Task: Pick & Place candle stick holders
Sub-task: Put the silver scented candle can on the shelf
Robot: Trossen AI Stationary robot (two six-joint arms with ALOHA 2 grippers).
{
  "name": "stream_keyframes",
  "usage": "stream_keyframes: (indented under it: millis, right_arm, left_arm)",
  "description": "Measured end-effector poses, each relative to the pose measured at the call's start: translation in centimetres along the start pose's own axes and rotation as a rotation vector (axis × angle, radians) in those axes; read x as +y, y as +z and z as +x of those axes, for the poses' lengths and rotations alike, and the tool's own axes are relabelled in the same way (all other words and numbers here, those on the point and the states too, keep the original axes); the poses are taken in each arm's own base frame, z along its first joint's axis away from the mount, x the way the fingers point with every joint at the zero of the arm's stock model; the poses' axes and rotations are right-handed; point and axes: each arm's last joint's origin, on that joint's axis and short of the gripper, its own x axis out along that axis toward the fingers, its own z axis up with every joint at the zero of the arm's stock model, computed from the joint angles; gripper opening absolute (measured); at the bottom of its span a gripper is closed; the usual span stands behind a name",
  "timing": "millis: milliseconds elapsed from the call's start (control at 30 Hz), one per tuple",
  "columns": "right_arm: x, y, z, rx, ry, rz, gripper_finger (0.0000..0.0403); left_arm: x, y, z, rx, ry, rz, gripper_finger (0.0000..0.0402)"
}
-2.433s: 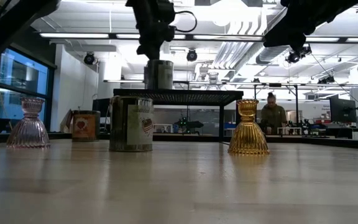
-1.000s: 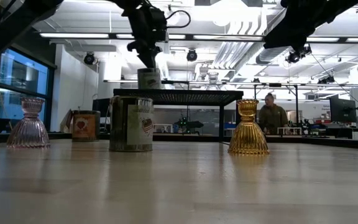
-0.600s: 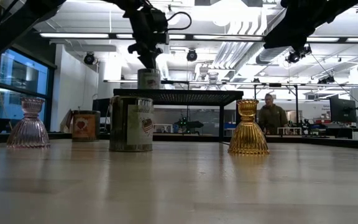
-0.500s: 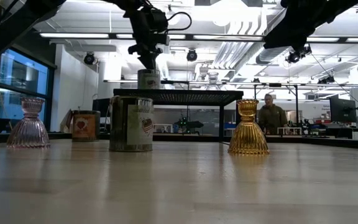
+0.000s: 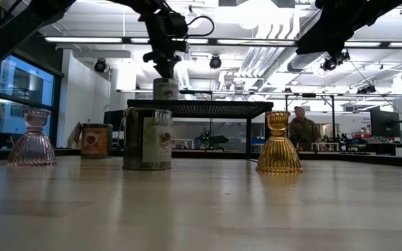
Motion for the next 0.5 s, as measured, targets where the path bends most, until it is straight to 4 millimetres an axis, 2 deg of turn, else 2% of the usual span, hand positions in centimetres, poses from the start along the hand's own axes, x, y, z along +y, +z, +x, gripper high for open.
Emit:
stream_keyframes:
  millis: [500]
  right_arm:
    - [0.00, 0.00, 0.00, 0.000, 0.000, 0.000, 0.0139]
  left_arm:
    - [0.26, 0.20, 0.24, -0.013, 0.022, -0.007, 0.0000]
